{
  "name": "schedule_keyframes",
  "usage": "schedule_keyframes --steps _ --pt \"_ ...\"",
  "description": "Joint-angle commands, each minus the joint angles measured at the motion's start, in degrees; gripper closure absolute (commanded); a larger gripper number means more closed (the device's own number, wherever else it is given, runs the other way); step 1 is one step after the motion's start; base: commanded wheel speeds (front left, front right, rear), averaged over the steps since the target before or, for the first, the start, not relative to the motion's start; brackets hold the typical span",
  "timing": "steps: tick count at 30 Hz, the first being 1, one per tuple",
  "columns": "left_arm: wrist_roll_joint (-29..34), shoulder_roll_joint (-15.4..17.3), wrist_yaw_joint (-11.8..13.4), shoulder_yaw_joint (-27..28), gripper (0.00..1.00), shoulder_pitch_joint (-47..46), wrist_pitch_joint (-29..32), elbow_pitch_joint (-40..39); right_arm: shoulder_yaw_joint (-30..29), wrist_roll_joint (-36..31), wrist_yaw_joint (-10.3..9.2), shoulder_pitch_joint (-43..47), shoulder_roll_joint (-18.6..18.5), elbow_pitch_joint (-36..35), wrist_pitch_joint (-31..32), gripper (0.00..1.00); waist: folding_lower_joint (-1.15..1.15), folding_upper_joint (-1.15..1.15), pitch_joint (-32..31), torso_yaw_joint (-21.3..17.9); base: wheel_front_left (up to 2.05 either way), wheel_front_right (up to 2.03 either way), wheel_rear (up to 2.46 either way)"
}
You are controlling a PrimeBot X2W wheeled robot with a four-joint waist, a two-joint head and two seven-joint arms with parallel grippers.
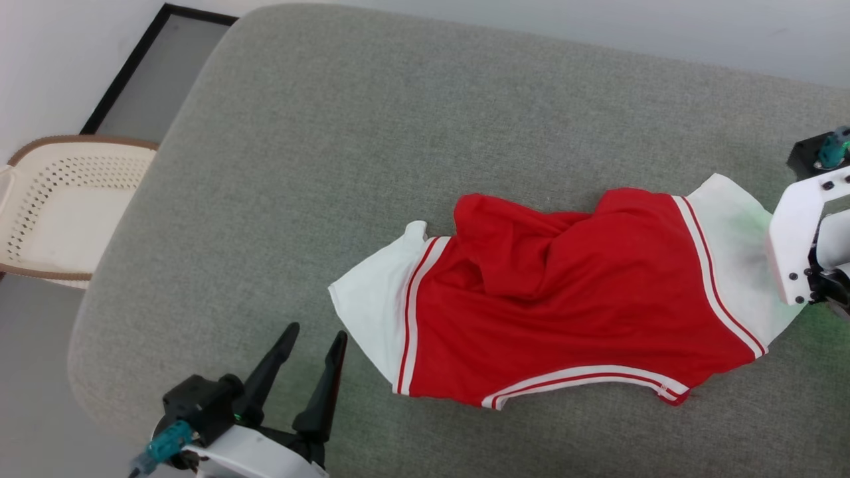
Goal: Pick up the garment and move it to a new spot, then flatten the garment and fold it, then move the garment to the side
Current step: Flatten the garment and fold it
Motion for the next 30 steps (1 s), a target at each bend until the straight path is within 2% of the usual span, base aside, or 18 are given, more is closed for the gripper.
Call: schedule_keyframes --steps 1,4,8,11,16,18,20,23,30 --pt "0.0 0.1 -0.3 0.2 0.00 -0.4 -0.1 -0.2 0.6 -0.2 -0.11 1.4 -0.5 2.0 0.3 1.00 0.00 0.00 0.0 0.0 0.00 0.00 0.00" --pt "-0.5 1.1 -0.7 0.6 0.00 -0.8 0.4 -0.6 1.7 0.5 -0.11 1.1 -0.4 2.5 -0.3 1.00 0.00 0.00 -0.1 -0.2 0.00 0.00 0.00" --pt "-0.8 4.6 -2.9 1.2 0.00 -4.0 3.5 -2.0 2.5 1.4 -0.11 0.5 -0.6 3.3 -1.1 1.00 0.00 0.00 -0.1 -0.2 0.00 0.00 0.00" --pt "-2.1 8.4 -5.8 1.7 0.00 -8.6 9.2 -2.1 3.1 2.0 -0.11 -0.4 -0.5 3.7 -1.6 1.00 0.00 0.00 0.1 -0.2 0.00 0.00 0.00" --pt "-9.0 12.5 -11.2 1.3 0.00 -17.9 22.1 2.6 4.1 2.5 -0.11 -1.7 0.3 3.9 -2.0 1.00 0.00 0.00 0.9 -1.0 0.00 0.00 0.00" --pt "-13.5 12.6 -12.4 0.2 0.00 -21.0 28.8 5.5 4.7 2.7 -0.11 -2.1 0.5 4.2 -2.2 1.00 0.00 0.00 1.1 -1.3 0.00 0.00 0.00" --pt "-15.8 14.1 -13.0 -1.0 0.00 -25.0 34.3 7.8 5.2 2.8 -0.11 -2.8 0.6 4.5 -2.3 1.00 0.00 0.00 1.5 -1.7 0.00 0.00 0.00" --pt "-19.4 13.9 -13.5 -4.5 0.00 -28.9 41.7 10.2 5.8 2.9 -0.11 -3.4 0.8 5.1 -2.5 1.00 0.00 0.00 1.8 -2.0 0.00 0.00 0.00" --pt "-25.4 13.1 -13.5 -12.6 0.00 -36.9 49.6 13.9 7.1 2.7 -0.11 -4.7 0.5 5.8 -2.6 1.00 0.00 0.00 3.1 -2.4 0.00 0.00 0.00"
